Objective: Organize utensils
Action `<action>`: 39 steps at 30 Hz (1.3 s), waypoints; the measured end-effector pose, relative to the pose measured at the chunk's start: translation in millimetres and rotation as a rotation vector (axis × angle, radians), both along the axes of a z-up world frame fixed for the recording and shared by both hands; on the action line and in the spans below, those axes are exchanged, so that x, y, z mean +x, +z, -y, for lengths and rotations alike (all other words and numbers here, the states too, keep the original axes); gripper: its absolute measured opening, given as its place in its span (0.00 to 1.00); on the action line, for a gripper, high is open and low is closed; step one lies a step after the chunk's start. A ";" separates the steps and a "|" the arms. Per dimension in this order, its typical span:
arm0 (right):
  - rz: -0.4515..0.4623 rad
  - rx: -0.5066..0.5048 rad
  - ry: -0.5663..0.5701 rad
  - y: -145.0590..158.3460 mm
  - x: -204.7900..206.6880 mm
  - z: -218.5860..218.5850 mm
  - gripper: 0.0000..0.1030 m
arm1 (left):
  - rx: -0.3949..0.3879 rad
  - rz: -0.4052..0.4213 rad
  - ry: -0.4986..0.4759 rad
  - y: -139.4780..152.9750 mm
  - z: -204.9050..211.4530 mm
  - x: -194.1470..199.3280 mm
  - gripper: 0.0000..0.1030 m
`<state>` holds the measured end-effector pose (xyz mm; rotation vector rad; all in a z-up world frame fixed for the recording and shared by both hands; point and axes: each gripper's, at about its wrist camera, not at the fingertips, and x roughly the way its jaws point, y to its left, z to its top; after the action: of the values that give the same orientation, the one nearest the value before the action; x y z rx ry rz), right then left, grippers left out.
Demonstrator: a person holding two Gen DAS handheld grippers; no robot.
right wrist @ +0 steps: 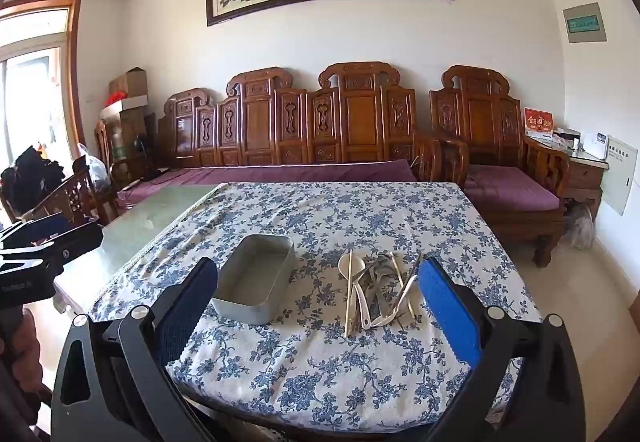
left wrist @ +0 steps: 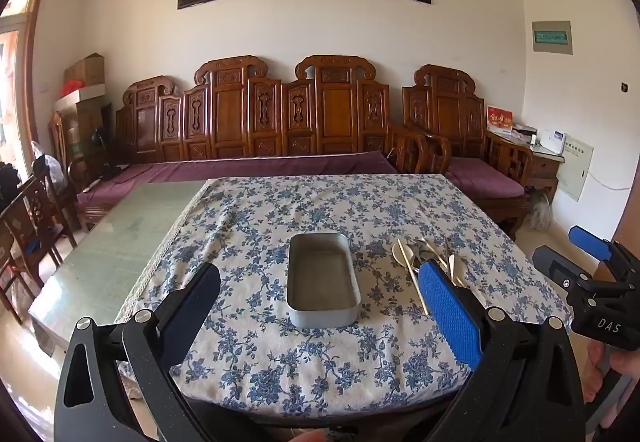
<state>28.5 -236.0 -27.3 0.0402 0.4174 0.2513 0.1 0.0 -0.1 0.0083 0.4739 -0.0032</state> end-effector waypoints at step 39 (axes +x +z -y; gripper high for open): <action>0.006 0.004 -0.001 3.2 -2.5 2.2 0.98 | -0.007 0.020 -0.027 21.4 9.4 -9.4 0.93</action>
<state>26.0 -238.3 -24.1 0.0440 0.4106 0.2510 -9.3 -9.4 21.4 0.0081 0.4533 -0.0312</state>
